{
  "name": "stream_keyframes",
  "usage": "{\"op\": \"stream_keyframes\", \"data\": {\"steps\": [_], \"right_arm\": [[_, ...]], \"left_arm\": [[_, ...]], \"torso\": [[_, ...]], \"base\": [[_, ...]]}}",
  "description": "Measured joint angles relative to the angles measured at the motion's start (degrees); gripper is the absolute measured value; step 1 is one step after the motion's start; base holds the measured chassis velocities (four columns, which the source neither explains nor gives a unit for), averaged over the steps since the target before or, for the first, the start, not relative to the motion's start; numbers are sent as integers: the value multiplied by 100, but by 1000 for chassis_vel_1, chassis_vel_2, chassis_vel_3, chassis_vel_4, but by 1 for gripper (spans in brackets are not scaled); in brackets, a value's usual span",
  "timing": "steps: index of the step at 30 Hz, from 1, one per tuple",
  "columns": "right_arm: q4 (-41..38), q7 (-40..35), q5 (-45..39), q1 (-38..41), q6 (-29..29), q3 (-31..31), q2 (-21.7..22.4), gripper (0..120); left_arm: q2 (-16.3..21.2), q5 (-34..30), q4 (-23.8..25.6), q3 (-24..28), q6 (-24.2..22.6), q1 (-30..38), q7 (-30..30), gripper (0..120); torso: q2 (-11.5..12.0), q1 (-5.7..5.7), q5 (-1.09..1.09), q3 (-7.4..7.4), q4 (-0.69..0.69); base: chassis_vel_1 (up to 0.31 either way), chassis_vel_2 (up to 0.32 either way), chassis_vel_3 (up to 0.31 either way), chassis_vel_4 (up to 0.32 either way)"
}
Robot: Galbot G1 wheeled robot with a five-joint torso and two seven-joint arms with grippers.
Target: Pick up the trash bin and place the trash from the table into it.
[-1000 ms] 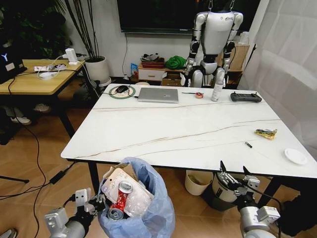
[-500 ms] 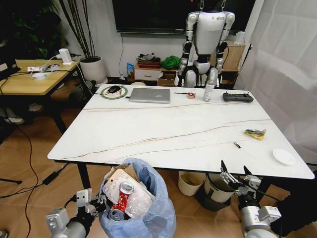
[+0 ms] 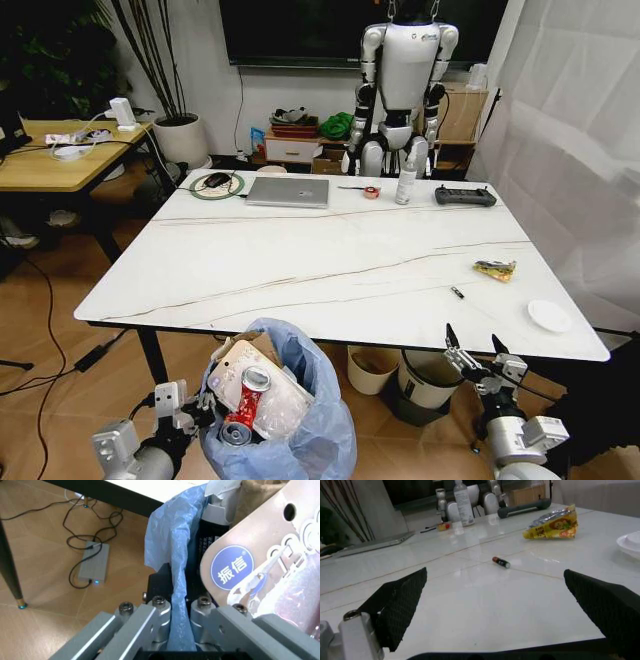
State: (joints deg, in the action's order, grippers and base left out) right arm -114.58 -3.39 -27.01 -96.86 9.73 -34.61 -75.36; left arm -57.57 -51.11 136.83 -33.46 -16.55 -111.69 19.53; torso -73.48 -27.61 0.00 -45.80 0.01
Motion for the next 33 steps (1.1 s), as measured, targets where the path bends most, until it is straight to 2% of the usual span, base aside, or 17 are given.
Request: {"op": "stream_keyframes", "data": {"steps": [33], "right_arm": [[99, 138, 131, 83, 185, 95, 181, 100]], "left_arm": [[-80, 63, 33, 0, -5, -42, 1, 0]], "torso": [[0, 0, 0, 0, 0]], "base": [[-88, -88, 87, 87]]}}
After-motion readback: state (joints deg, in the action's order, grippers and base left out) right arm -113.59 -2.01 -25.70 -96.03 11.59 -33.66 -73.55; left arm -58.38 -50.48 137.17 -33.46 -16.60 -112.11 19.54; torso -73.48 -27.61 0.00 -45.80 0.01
